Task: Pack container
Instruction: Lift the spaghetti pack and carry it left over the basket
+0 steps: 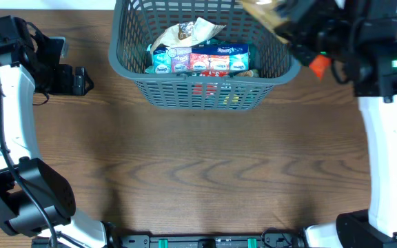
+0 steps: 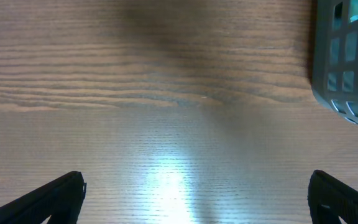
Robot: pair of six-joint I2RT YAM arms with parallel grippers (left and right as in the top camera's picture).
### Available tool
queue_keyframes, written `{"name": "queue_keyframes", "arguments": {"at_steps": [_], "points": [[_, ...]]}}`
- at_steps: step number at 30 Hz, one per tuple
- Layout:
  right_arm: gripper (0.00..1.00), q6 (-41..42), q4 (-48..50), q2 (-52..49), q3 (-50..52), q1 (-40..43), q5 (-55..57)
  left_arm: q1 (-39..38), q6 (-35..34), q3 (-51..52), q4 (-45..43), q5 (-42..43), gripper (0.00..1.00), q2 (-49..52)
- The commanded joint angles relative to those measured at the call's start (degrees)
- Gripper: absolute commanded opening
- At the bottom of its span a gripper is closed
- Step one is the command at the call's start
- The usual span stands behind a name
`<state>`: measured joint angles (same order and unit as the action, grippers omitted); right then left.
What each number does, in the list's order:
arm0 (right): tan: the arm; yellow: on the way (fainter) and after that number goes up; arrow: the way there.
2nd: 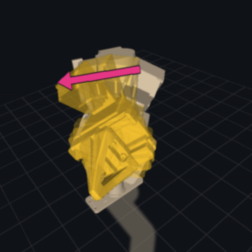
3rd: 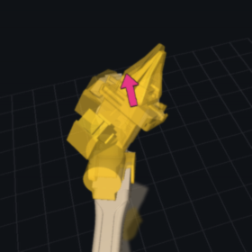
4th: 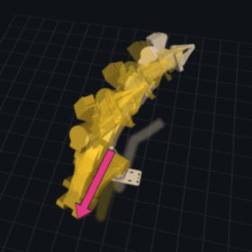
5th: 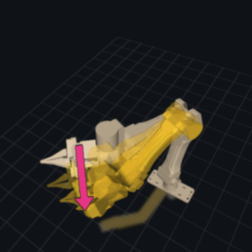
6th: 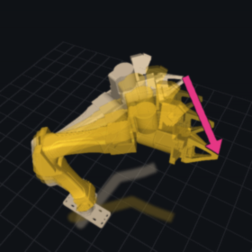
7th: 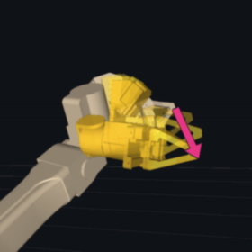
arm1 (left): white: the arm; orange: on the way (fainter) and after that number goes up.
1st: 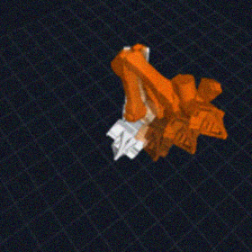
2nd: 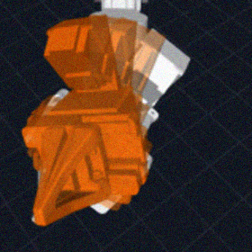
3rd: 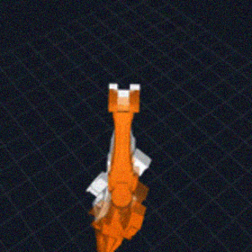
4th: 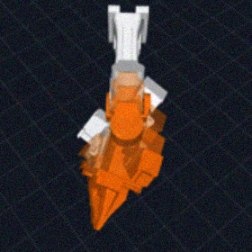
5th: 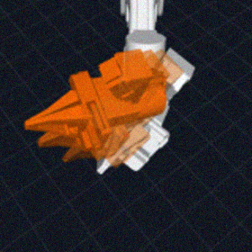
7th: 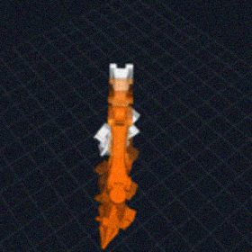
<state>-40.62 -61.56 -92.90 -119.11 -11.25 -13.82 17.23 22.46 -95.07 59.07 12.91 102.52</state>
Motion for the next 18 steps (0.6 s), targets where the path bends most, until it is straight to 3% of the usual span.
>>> {"name": "queue_keyframes", "arguments": {"at_steps": [1, 14, 18], "points": [[0.01, -4.0, 4.2, 0.9, -2.6, -3.4, 3.0, 0.0, -0.7, 0.2, 0.5, -0.4, 0.99, -1.3], [0.01, -2.8, 9.2, -8.2, -2.9, -7.7, -1.0, 0.0, -0.7, 0.2, 0.2, -0.4, 0.99, -1.3], [0.01, -5.9, 9.4, -11.6, -2.9, -8.3, -3.2, 0.0, -0.7, 0.2, 0.1, -0.4, 0.99, -1.3]]}}
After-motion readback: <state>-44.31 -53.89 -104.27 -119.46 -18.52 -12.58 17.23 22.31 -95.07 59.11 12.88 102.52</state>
